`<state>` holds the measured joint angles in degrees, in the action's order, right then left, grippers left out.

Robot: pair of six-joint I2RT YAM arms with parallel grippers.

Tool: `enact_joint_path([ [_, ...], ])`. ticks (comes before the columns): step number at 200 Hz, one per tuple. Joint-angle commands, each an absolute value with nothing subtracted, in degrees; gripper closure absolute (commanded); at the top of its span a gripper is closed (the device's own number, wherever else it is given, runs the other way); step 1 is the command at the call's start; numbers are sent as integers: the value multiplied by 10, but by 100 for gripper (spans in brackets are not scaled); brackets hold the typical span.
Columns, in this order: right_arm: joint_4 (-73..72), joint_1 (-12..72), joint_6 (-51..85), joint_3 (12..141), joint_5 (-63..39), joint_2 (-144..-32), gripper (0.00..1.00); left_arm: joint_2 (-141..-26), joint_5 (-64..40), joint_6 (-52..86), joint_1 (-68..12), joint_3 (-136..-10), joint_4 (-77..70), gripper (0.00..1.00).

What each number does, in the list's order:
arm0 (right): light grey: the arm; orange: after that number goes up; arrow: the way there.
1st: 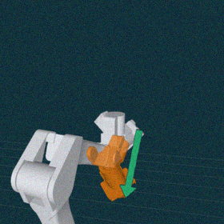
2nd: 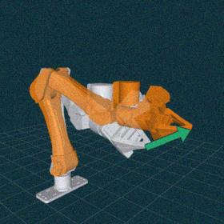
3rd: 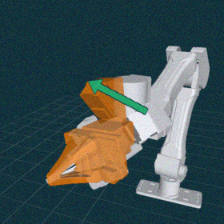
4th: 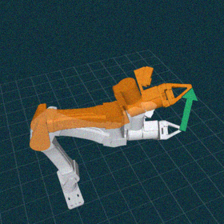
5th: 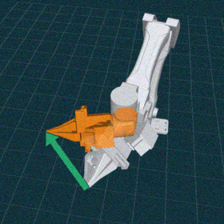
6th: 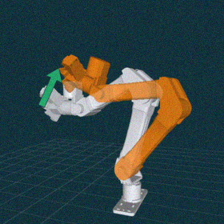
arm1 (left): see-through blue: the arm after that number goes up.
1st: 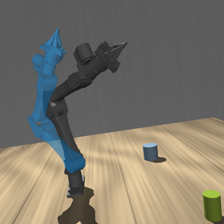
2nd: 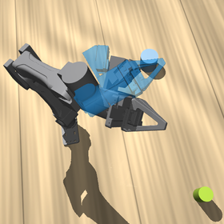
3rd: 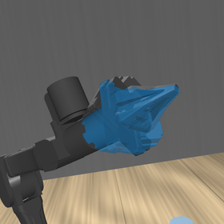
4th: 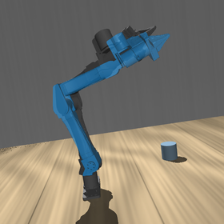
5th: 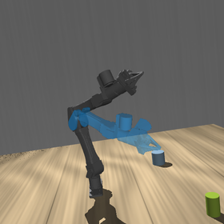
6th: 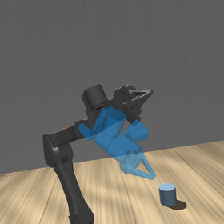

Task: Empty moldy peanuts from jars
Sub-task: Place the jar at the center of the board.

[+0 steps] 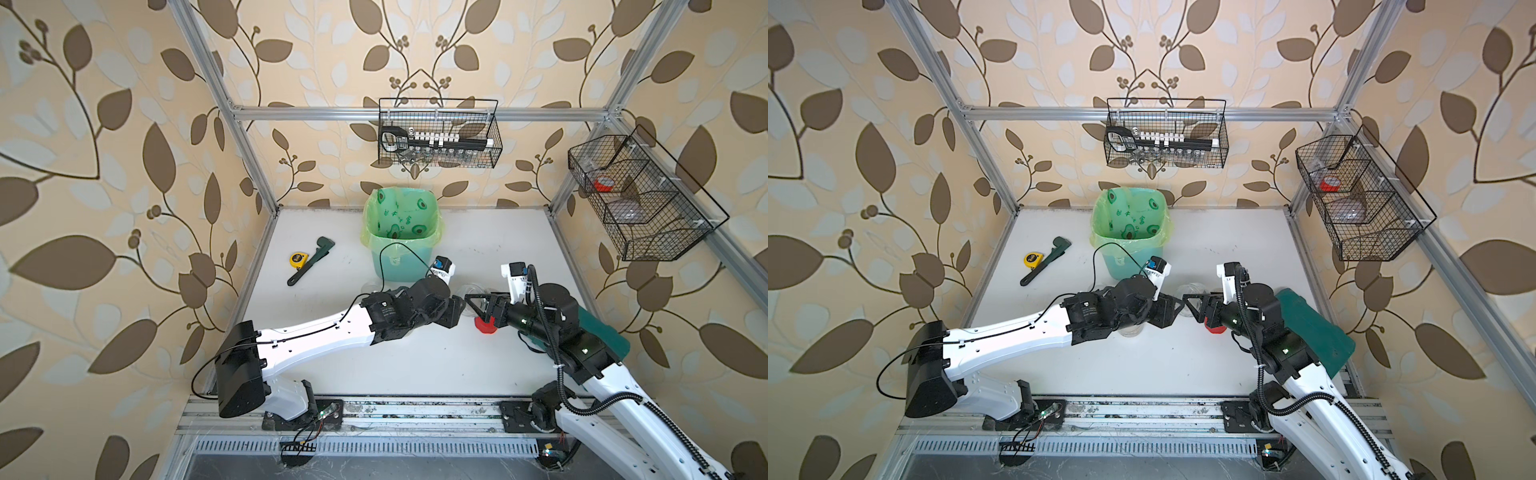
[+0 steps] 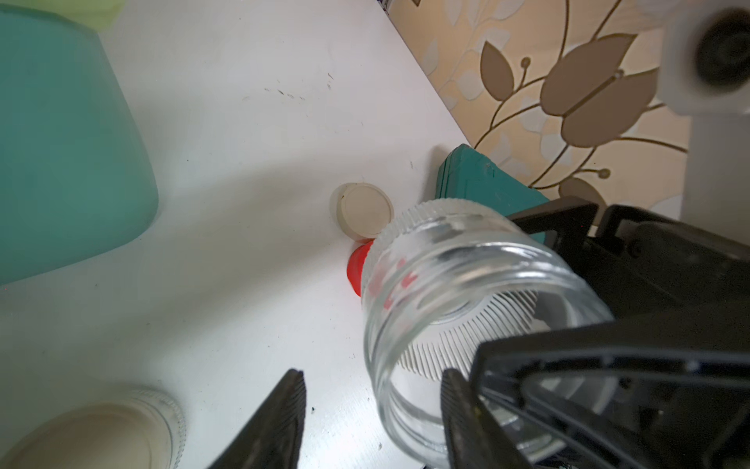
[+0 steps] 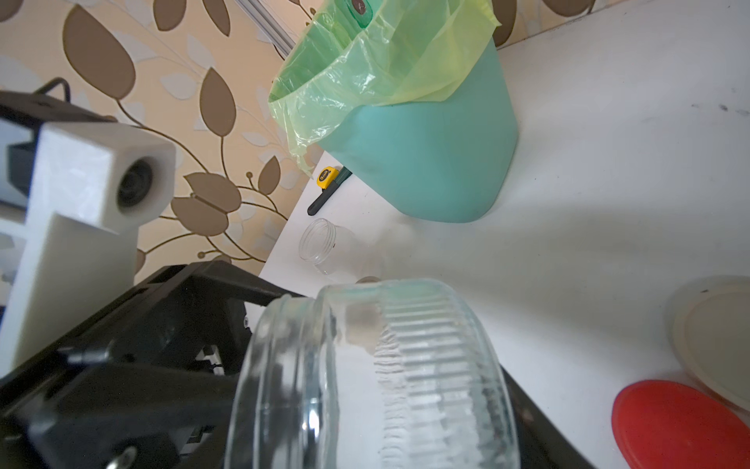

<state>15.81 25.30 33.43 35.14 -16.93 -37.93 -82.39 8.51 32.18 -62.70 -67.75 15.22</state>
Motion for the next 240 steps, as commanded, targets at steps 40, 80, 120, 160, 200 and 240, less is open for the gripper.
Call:
enact_joint_path([
  [40,118,300,331,358,-134,-392,98,-842,110,330,-632,-711,144,76],
  [80,102,303,326,348,-132,-399,74,-833,127,328,-632,-716,168,100],
  [120,92,303,335,336,-127,-385,18,-830,133,329,-631,-713,189,100],
  [160,90,303,344,319,-83,-366,0,-785,142,330,-632,-696,215,100],
  [200,109,303,327,319,-50,-365,0,-750,149,337,-631,-683,284,100],
  [240,125,303,279,307,16,-345,0,-698,143,373,-632,-665,447,100],
])
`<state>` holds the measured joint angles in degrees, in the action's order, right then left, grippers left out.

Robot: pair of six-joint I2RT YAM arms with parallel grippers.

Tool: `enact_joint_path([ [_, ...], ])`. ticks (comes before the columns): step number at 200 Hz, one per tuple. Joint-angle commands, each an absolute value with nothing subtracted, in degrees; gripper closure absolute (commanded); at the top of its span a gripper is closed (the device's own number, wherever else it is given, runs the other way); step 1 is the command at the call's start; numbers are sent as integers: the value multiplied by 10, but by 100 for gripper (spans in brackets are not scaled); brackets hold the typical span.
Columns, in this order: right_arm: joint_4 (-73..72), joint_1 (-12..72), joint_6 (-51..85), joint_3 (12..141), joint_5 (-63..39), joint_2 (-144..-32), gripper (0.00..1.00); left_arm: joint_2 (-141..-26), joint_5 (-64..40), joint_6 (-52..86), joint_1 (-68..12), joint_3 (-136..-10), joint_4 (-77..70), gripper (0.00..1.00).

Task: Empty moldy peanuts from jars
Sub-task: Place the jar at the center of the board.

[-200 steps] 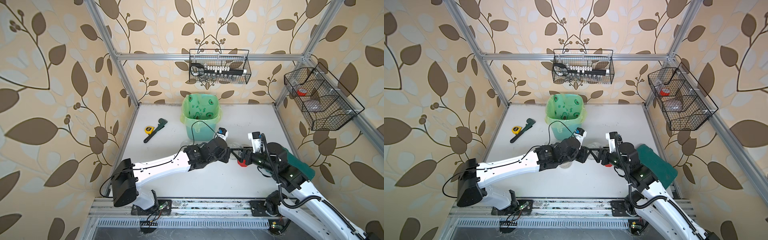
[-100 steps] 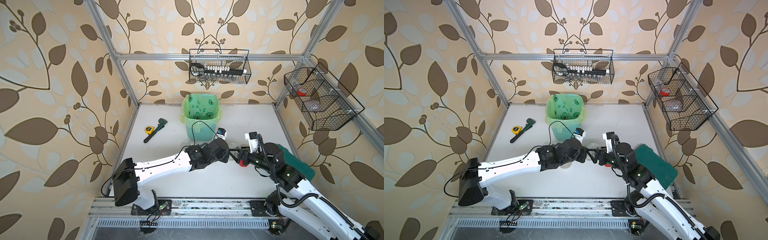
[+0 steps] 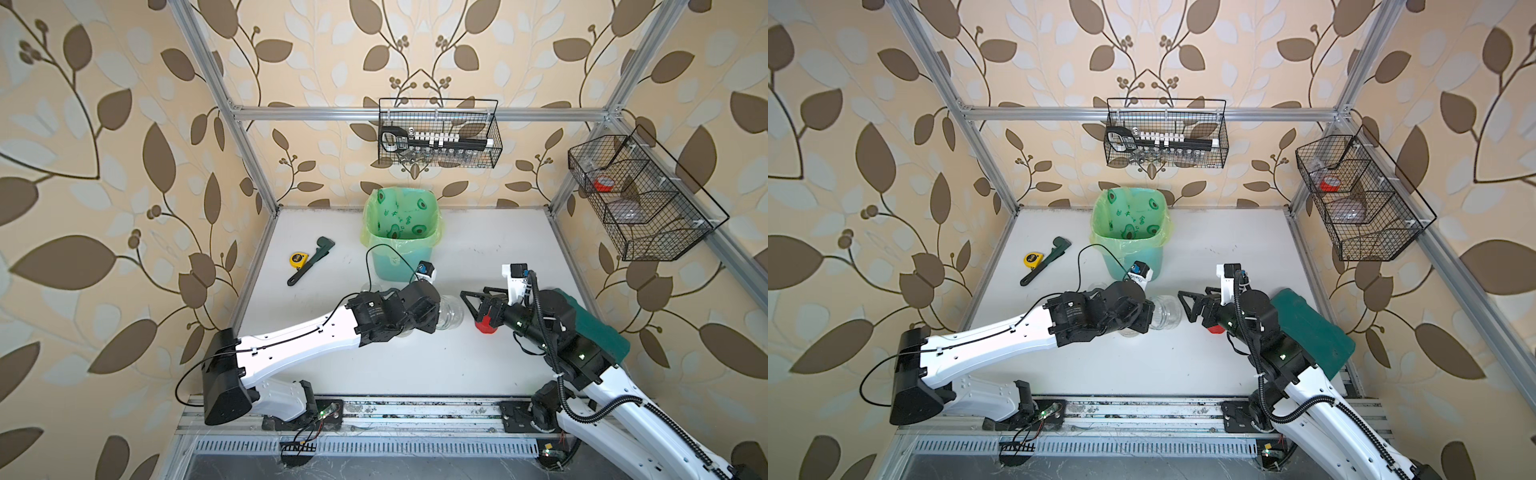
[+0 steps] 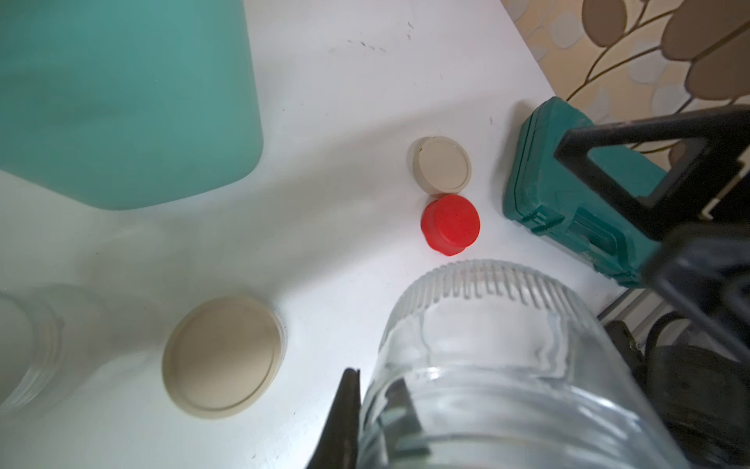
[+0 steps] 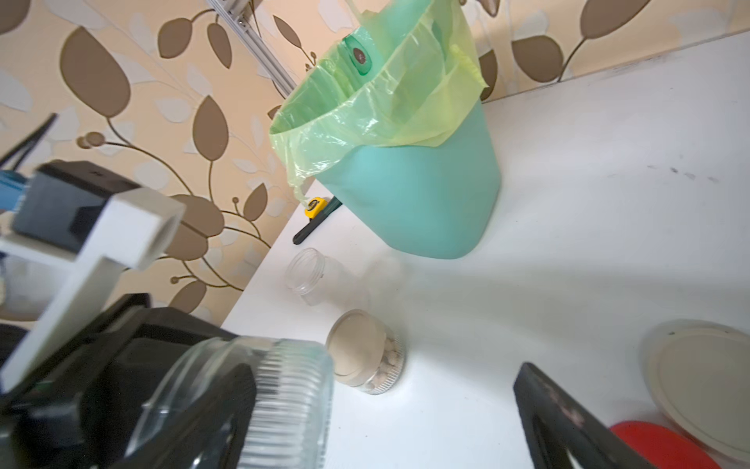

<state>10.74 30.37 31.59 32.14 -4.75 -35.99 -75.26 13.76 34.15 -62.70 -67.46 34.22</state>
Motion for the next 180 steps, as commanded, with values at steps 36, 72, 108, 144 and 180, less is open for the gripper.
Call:
enact_joint_path([
  [36,119,299,249,292,46,-346,0,-632,201,434,-632,-627,577,100],
  [72,122,274,223,285,44,-337,0,-590,220,486,-632,-594,648,100],
  [108,108,255,230,269,38,-314,0,-594,253,532,-630,-567,691,100],
  [144,105,250,230,270,31,-327,0,-610,230,508,-579,-540,677,100],
  [180,107,250,225,276,21,-339,0,-613,178,450,-498,-491,618,100],
])
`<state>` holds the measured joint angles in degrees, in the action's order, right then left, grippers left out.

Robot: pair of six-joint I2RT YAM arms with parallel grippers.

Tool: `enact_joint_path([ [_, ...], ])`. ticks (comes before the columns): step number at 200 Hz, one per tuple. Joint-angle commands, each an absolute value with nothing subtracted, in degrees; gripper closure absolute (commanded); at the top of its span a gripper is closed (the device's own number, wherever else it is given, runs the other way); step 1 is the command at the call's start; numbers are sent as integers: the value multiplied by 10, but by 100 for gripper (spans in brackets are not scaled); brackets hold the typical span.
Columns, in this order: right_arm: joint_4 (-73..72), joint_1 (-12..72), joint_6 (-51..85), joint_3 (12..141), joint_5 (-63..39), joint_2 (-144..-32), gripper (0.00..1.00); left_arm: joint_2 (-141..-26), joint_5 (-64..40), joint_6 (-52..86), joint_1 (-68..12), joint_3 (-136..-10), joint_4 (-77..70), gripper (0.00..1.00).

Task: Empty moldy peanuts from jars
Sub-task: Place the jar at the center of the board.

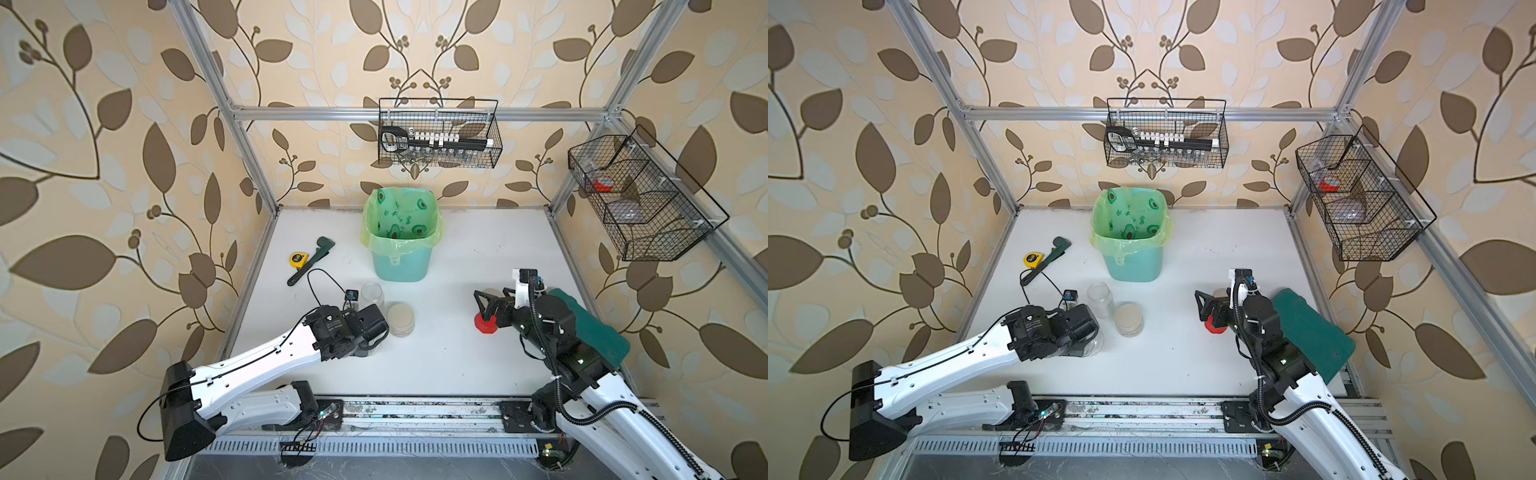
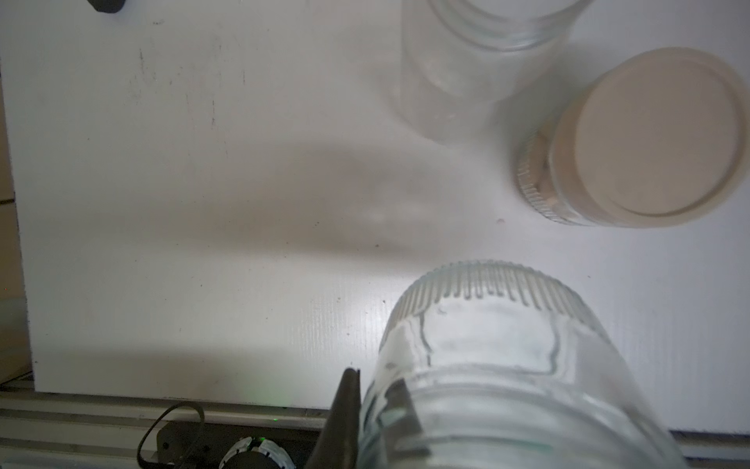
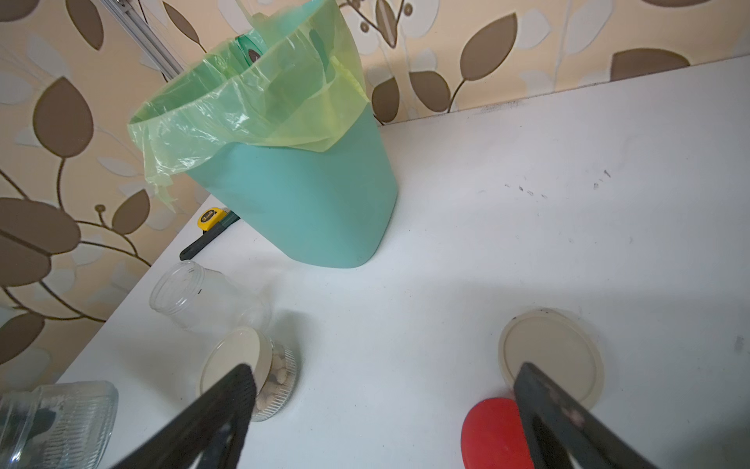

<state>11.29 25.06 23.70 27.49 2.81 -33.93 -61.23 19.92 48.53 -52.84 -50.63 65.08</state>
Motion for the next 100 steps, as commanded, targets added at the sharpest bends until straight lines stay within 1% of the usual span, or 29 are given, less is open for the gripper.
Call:
enact_joint_path([
  [1,107,250,226,276,20,-339,0,-614,178,450,-497,-491,618,100],
  [62,102,250,219,277,5,-344,0,-726,164,415,-470,-516,591,100],
  [100,102,249,216,279,0,-346,0,-772,124,378,-430,-520,557,100],
])
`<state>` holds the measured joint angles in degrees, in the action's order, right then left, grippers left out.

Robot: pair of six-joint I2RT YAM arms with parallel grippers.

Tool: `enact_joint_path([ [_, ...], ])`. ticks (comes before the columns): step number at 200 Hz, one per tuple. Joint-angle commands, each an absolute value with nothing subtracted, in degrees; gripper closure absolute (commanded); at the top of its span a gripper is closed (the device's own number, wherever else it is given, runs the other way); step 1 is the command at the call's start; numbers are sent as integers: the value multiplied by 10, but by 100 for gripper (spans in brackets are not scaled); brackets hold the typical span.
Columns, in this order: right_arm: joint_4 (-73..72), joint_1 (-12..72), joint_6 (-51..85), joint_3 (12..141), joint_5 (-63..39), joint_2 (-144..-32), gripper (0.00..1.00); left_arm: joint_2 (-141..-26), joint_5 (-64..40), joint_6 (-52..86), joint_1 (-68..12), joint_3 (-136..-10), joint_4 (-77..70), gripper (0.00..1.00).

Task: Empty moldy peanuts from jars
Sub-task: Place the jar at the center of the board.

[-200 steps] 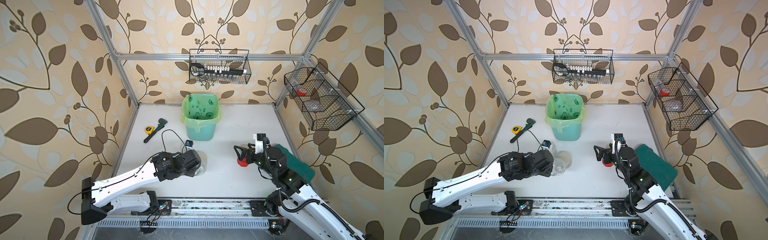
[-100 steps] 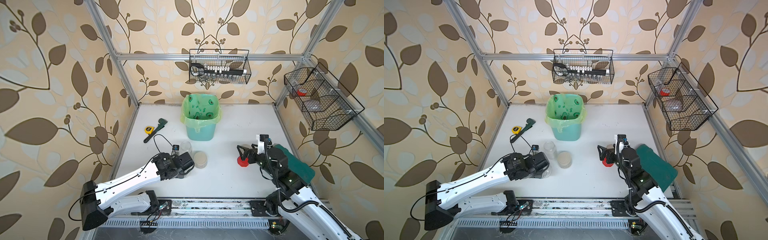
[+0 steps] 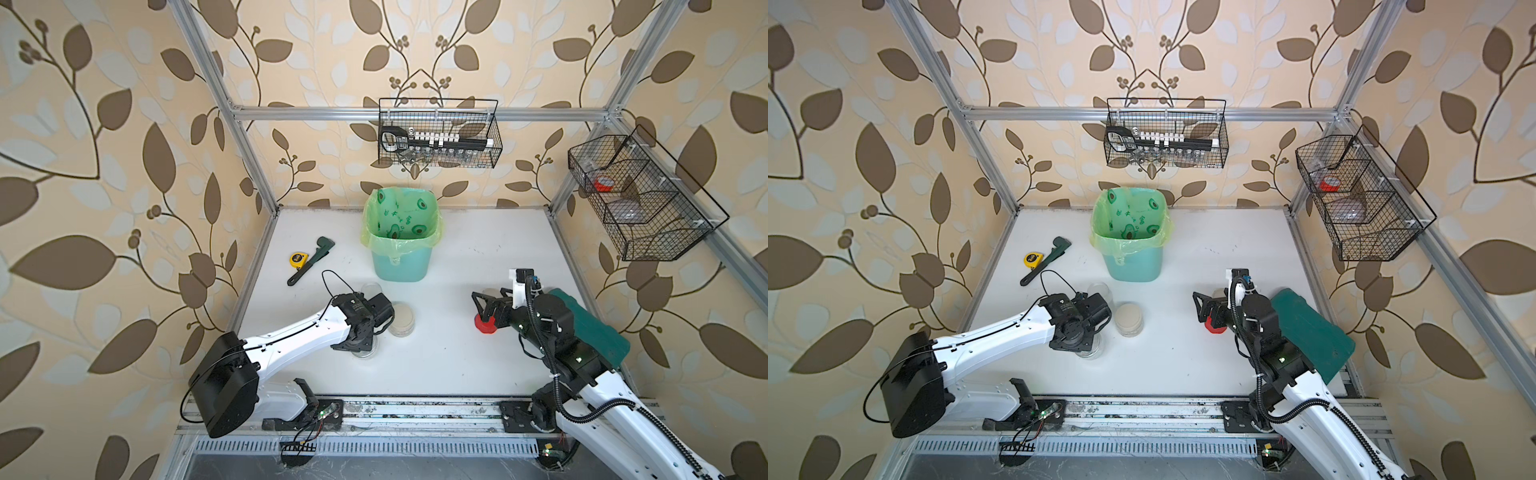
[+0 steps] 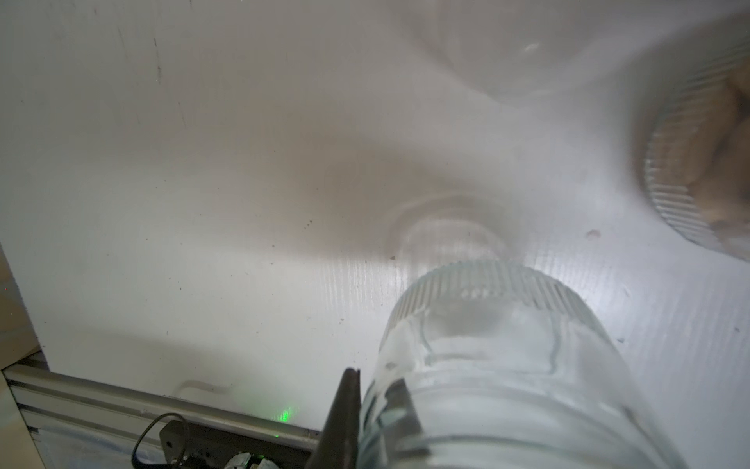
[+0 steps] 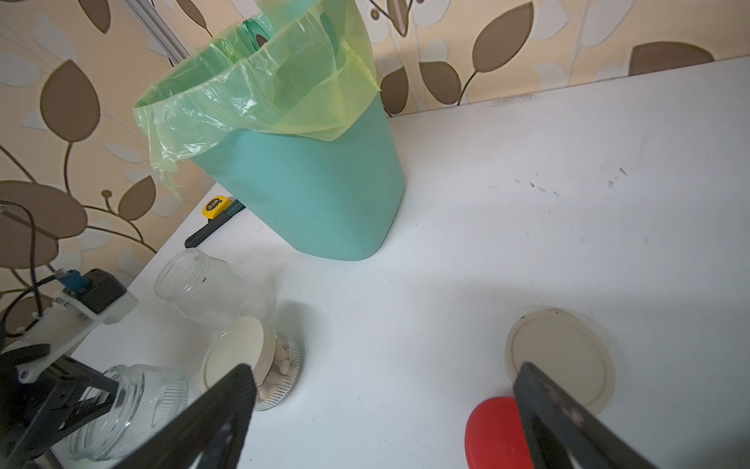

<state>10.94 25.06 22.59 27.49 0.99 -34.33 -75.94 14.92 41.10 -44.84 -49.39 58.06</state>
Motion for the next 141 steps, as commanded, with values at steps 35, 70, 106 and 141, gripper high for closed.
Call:
enact_joint_path([
  [35,103,249,216,280,-2,-350,0,-822,117,364,-424,-560,560,100],
  [70,102,250,215,281,-4,-353,0,-890,121,356,-422,-589,577,100],
  [106,103,250,215,281,-4,-353,0,-895,132,354,-417,-587,583,100],
  [141,102,250,215,281,-4,-354,0,-890,125,354,-415,-584,578,67],
])
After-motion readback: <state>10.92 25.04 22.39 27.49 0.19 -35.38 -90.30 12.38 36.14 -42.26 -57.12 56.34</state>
